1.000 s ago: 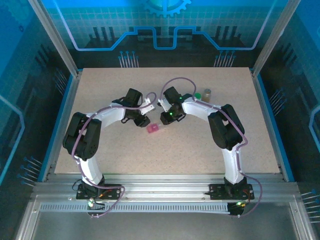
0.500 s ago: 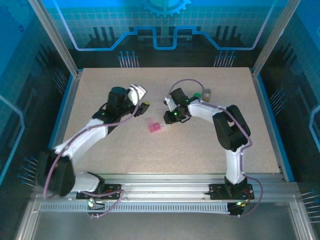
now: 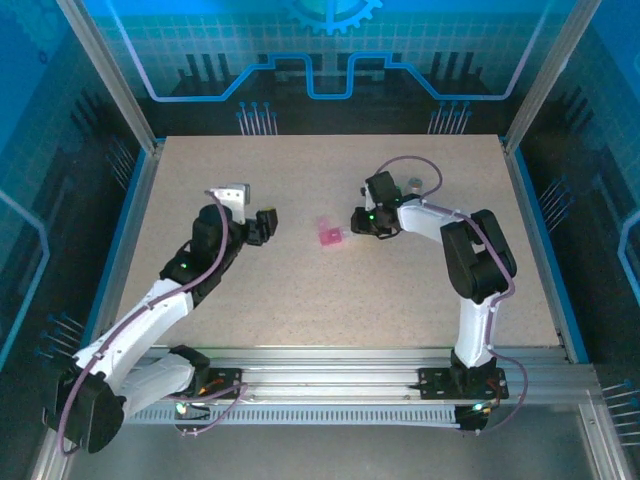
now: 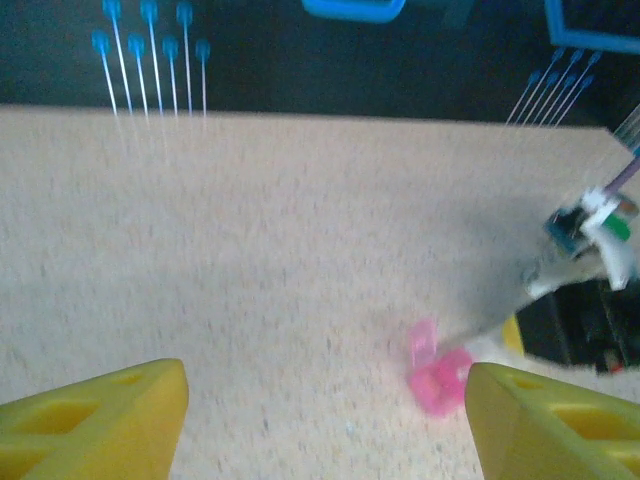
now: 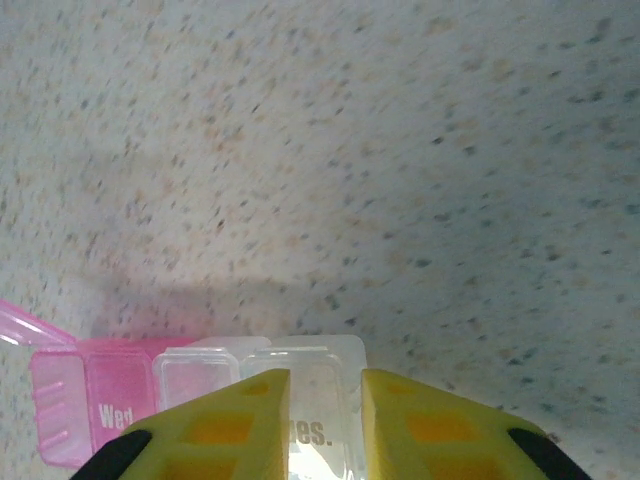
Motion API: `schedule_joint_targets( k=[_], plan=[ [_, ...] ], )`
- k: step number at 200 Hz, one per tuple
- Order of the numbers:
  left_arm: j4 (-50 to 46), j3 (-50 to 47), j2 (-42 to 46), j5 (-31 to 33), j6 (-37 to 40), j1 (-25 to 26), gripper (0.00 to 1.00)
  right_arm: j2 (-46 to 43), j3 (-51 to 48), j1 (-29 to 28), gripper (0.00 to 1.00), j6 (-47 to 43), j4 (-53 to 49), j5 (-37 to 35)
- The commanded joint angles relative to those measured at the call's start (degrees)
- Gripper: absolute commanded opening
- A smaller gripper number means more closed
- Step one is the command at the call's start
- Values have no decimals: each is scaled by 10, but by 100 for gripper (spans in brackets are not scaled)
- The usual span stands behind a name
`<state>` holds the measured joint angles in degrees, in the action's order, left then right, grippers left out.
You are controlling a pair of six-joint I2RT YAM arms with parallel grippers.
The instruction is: Sort the pills into containers
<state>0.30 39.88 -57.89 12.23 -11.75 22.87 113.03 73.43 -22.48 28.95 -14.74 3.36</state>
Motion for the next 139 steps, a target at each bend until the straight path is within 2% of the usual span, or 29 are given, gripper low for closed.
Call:
schedule_joint_targets(
  k=[1, 56, 91, 112, 139],
  plan=[
    [-12, -37, 25, 15, -60, 19, 74, -1, -19, 12, 25, 48, -3, -53],
    [-1, -80, 55, 41, -47, 35, 75, -41, -60, 9, 27, 113, 51, -36],
    [17, -92, 55, 43, -41, 35, 75, -47, -60, 1, 34, 131, 62, -9],
    [20, -93, 59, 42, -37, 37, 75, -70, -60, -9, 42, 126, 54, -28],
    [25, -95, 79, 42, -36, 38, 75, -113, -48, -18, 44, 96, 19, -56]
  ],
)
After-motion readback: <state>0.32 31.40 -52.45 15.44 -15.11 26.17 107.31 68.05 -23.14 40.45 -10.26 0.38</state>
